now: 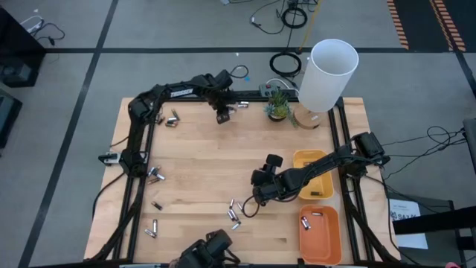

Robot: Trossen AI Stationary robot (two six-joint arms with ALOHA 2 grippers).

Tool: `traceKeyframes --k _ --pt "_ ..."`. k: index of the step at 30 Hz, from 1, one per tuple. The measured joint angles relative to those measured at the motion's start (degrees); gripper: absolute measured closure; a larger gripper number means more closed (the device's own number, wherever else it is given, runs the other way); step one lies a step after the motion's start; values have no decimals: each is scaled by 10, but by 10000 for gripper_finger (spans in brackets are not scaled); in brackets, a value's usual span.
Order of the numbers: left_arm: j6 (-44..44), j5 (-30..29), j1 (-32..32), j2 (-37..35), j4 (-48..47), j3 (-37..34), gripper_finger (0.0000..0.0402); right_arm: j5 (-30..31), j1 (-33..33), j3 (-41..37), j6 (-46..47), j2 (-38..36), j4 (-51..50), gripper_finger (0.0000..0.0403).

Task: Sort batteries
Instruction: Put the black battery into the orange bin

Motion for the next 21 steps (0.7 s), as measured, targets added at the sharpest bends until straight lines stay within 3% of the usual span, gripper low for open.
traceKeyframes --k 6,11,16,21 --pt "-1 126 -14 -72 -19 -13 356 27 16 0 -2 -3 -6 250" --pt "-10 185 -57 -155 28 -101 356 59 30 0 18 -39 -21 250" --pt "-62 227 -125 -244 172 -243 356 90 68 0 33 -92 -32 250" --pt "-142 241 -214 -292 373 -362 356 162 115 0 25 -134 8 250"
